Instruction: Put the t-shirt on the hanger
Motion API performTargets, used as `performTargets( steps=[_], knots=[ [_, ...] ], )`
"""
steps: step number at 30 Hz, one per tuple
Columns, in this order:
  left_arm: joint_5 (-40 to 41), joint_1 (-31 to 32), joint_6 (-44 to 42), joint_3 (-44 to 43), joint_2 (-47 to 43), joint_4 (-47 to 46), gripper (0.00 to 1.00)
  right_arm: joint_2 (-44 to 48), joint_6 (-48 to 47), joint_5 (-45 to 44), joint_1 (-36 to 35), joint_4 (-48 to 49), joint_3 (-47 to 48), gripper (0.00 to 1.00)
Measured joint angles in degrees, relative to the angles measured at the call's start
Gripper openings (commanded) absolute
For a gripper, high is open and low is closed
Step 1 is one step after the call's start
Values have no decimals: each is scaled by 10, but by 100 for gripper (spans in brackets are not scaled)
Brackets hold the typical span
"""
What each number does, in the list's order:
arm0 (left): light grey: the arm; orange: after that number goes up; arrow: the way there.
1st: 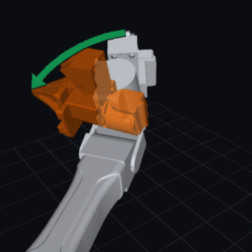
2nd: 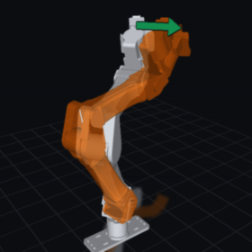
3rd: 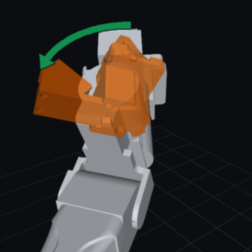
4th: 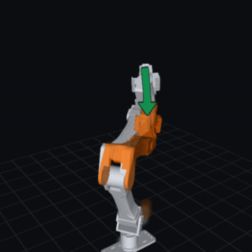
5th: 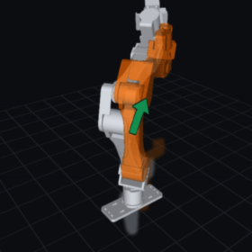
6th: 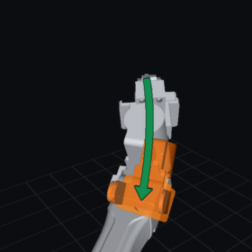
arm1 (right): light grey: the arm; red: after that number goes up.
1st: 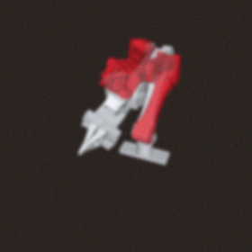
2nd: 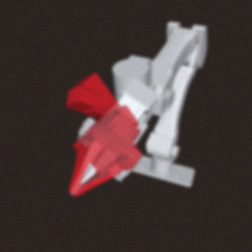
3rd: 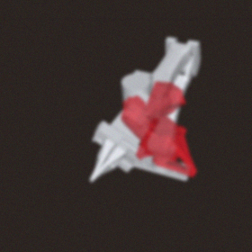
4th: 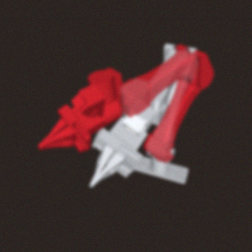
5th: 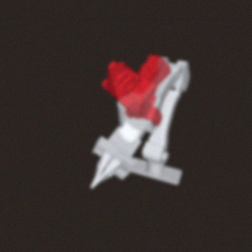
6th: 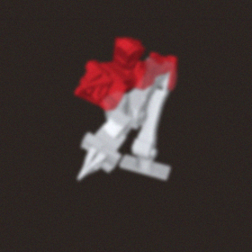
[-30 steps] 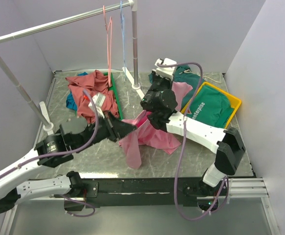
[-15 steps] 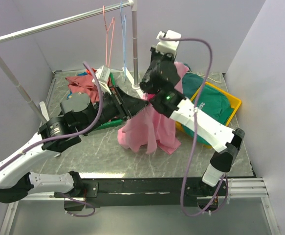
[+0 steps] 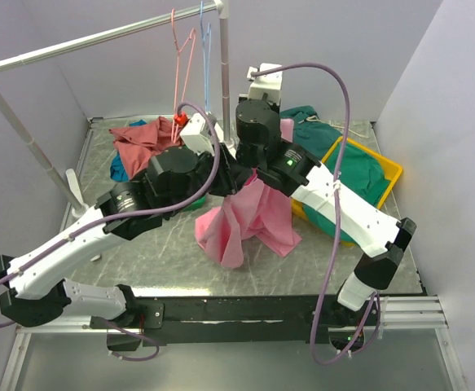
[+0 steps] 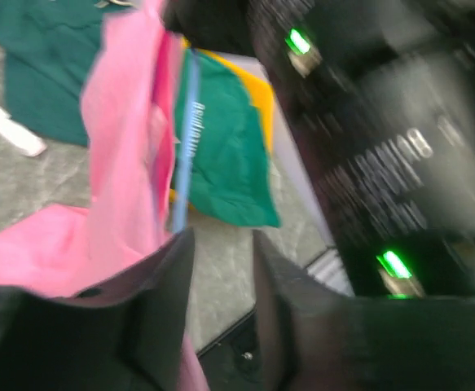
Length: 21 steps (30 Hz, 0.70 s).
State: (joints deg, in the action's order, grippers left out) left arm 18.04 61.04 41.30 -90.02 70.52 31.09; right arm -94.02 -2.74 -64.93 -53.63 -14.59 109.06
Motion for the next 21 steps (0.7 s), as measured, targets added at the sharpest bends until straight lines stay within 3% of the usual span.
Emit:
performTargets(
  steps=[3, 11, 14, 15, 18, 21],
  knots=[
    [28, -2, -17, -2, 18, 2, 13, 13, 40, 26, -1, -53, 0, 0],
    [55, -12, -58, -37, 92, 1, 11, 111, 113, 98, -1, -127, -16, 0],
    [50, -30, -75, -49, 100, -1, 22, 148, 125, 115, -1, -131, -26, 0],
    [43, -37, -82, -54, 101, -3, 32, 157, 125, 116, -1, -131, -29, 0],
    [16, -47, -106, -71, 103, -13, 47, 165, 125, 114, 2, -132, -30, 0],
    [-19, -49, -131, -79, 97, -31, 56, 160, 123, 117, 16, -134, -30, 0]
  ],
)
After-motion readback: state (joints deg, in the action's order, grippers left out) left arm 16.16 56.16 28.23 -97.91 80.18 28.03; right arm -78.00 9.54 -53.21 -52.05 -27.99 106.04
